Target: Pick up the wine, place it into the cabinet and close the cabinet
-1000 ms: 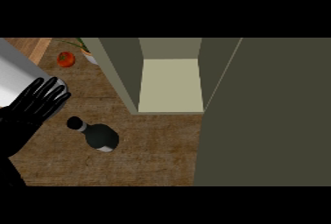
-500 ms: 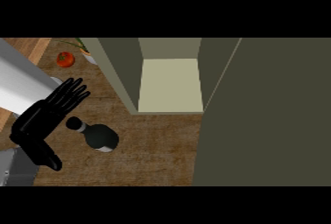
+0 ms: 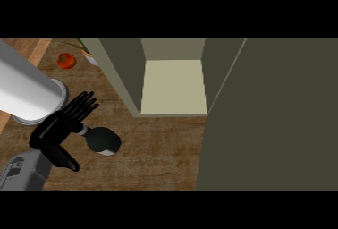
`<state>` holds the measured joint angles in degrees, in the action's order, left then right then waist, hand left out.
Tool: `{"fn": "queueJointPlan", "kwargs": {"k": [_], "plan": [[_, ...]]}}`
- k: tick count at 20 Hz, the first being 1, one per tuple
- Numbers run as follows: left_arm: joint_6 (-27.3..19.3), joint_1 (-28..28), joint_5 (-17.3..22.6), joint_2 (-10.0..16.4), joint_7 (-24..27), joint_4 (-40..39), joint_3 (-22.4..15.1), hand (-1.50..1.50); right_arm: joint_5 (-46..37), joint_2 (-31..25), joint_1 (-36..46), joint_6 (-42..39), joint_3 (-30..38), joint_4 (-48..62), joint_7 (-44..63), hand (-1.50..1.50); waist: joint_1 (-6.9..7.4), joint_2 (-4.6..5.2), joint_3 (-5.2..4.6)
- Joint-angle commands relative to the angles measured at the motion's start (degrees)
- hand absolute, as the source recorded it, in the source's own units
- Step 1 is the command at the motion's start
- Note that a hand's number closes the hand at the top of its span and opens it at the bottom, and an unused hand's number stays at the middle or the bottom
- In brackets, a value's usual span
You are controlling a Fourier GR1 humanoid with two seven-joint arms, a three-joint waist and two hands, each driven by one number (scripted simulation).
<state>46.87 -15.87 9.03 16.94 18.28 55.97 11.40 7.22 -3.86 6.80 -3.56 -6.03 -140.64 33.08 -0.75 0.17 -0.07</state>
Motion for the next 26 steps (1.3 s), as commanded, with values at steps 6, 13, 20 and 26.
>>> {"fn": "queueJointPlan", "kwargs": {"k": [6, 13, 20, 26], "plan": [[1.7, -2.1, -10.8, 1.3, 20.7, -17.0, -4.2, -1.5, 2.0, 1.1, -3.3, -0.7, -0.2, -3.5, 0.1, -1.5, -0.54, 0.13, -0.07], [-0.5, -0.7, -14.2, 0.3, 28.2, -23.4, -8.5, -1.5, 2.2, 0.7, -3.9, -0.9, -1.0, -6.2, 1.0, -1.5, -0.99, 0.09, -0.12], [0.8, -7.1, -11.7, -0.8, 27.0, -31.9, -7.7, -1.5, -0.3, 1.4, -1.7, -0.6, -3.3, -3.2, -0.3, -1.5, -1.76, 0.48, -0.23], [1.5, -7.2, -11.4, -2.8, 28.8, -32.9, -9.4, -1.5, -0.3, 1.6, 0.0, 0.2, -2.8, -1.9, 1.6, -1.5, -0.93, 0.3, -0.19]]}}
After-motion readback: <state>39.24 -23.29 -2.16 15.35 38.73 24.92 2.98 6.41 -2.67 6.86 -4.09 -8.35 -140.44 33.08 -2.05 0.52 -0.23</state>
